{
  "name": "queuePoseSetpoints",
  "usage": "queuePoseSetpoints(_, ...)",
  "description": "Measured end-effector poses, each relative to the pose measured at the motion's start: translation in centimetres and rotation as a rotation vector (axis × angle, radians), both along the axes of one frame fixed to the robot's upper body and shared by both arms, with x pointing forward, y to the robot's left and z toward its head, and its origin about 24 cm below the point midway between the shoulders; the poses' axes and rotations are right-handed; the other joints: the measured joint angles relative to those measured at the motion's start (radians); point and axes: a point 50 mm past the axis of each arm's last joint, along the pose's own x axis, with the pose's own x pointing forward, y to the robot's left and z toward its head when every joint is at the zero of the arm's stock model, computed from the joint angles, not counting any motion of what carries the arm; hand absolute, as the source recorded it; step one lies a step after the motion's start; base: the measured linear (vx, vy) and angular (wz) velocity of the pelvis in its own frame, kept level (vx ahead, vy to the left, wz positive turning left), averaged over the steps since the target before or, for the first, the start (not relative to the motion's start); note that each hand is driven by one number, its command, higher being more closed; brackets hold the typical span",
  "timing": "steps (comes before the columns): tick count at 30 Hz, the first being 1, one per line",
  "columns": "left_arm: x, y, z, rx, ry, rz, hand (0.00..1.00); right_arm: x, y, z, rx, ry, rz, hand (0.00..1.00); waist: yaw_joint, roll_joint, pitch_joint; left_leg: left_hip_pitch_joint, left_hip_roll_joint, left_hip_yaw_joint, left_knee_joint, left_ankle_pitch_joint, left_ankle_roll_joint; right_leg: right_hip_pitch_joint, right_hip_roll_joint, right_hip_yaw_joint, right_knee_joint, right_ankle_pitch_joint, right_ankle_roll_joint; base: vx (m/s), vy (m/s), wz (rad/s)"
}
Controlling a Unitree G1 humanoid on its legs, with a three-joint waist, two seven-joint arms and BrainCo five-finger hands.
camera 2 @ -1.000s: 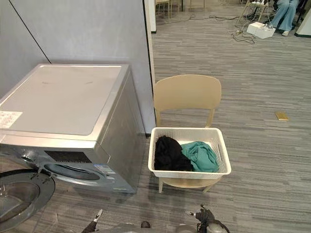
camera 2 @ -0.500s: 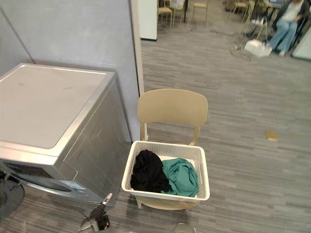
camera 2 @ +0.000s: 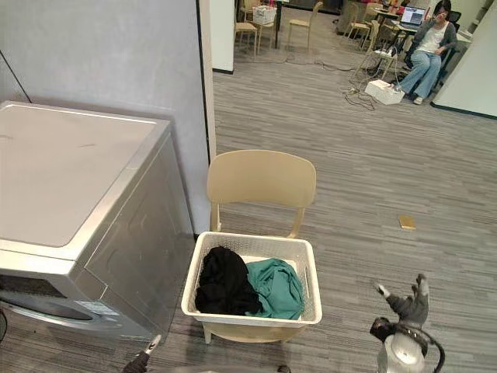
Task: Pick up the laundry basket with both hands and put the clothes into the washing machine.
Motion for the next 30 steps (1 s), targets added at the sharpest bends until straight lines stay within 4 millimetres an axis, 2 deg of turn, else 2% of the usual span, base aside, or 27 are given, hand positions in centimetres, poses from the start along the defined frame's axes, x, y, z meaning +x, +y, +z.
queuePoseSetpoints(4,0.9,-1.1,0.0,0.004,-0.003,-0.125,0.0,3.5,2.2,1.4,-0.052,-0.048,0.155,0.0,0.003,0.034,0.001,-0.048,0.0,-0.024,0.011,0.002,-0.002,-0.032,0.0,-0.01,0.0,0.011,0.001,-0.03,-0.017,0.11)
queuePoseSetpoints(5,1.3,-1.6,0.1,0.002,-0.011,-0.164,0.0,5.2,3.3,1.7,-0.064,-0.058,0.235,0.0,0.003,0.048,0.02,-0.055,0.0,-0.039,0.012,0.005,-0.006,-0.034,0.0,-0.023,0.0,0.013,0.001,0.0,-0.016,0.23)
queuePoseSetpoints(7,1.9,-2.0,0.1,0.004,-0.023,-0.202,0.0,6.9,4.6,1.8,-0.076,-0.053,0.328,0.0,0.008,0.061,0.03,-0.075,0.0,-0.053,0.013,0.012,-0.009,-0.045,0.001,-0.032,0.001,0.014,0.0,0.0,-0.014,0.19)
queuePoseSetpoints(8,2.9,-2.4,0.4,0.011,-0.049,-0.235,0.0,8.9,6.0,2.4,-0.104,-0.06,0.429,0.0,0.022,0.071,0.054,-0.091,0.0,-0.057,0.014,0.018,-0.009,-0.058,0.001,-0.035,0.001,0.02,-0.003,-0.01,-0.012,0.07)
queuePoseSetpoints(10,4.5,-2.7,0.8,0.02,-0.092,-0.262,0.0,11.2,7.8,3.4,-0.13,-0.083,0.553,0.0,0.033,0.079,0.095,-0.12,0.0,-0.076,0.028,0.024,-0.009,-0.069,0.001,-0.05,0.001,0.027,-0.006,-0.04,-0.016,0.23)
queuePoseSetpoints(11,5.5,-2.7,1.2,0.03,-0.123,-0.271,0.0,12.6,9.1,4.0,-0.144,-0.096,0.615,0.0,0.038,0.073,0.131,-0.134,0.0,-0.094,0.033,0.03,-0.01,-0.07,0.001,-0.062,0.001,0.028,-0.007,-0.05,-0.02,0.33)
queuePoseSetpoints(14,7.1,-2.5,1.8,0.05,-0.18,-0.269,0.0,14.9,11.3,5.1,-0.168,-0.109,0.723,0.0,0.057,0.053,0.187,-0.169,0.0,-0.113,0.035,0.047,-0.013,-0.091,0.002,-0.082,0.001,0.036,-0.014,-0.05,-0.023,0.24)
queuePoseSetpoints(16,8.1,-2.3,2.3,0.058,-0.213,-0.251,0.0,16.7,12.9,6.5,-0.242,-0.114,0.799,0.0,0.071,0.053,0.239,-0.196,-0.003,-0.131,0.045,0.053,-0.012,-0.101,-0.001,-0.1,0.003,0.042,-0.02,-0.04,-0.017,0.21)
queuePoseSetpoints(18,8.5,-2.2,2.5,0.062,-0.234,-0.237,0.0,17.4,13.5,7.1,-0.288,-0.116,0.826,0.0,0.086,0.063,0.278,-0.202,-0.006,-0.145,0.046,0.063,-0.013,-0.102,-0.005,-0.111,0.015,0.042,-0.02,-0.02,-0.011,0.2)
queuePoseSetpoints(21,8.6,-1.9,2.6,0.07,-0.243,-0.208,0.0,17.8,13.9,7.3,-0.333,-0.095,0.855,0.0,0.089,0.068,0.303,-0.228,-0.011,-0.16,0.046,0.07,-0.012,-0.123,-0.012,-0.123,0.025,0.042,-0.02,-0.02,-0.006,0.16)
queuePoseSetpoints(25,9.2,-1.8,2.9,0.07,-0.263,-0.19,0.0,17.7,14.4,6.7,-0.336,-0.065,0.889,0.0,0.087,0.067,0.346,-0.241,-0.014,-0.159,0.059,0.071,-0.011,-0.14,-0.018,-0.122,0.047,0.041,-0.02,-0.02,-0.002,-0.01)
queuePoseSetpoints(30,9.9,-1.7,3.3,0.082,-0.282,-0.187,0.0,17.6,14.8,6.3,-0.347,-0.038,0.916,0.0,0.085,0.065,0.371,-0.268,-0.013,-0.16,0.064,0.076,-0.011,-0.174,-0.019,-0.116,0.063,0.041,-0.02,-0.05,-0.013,-0.02)
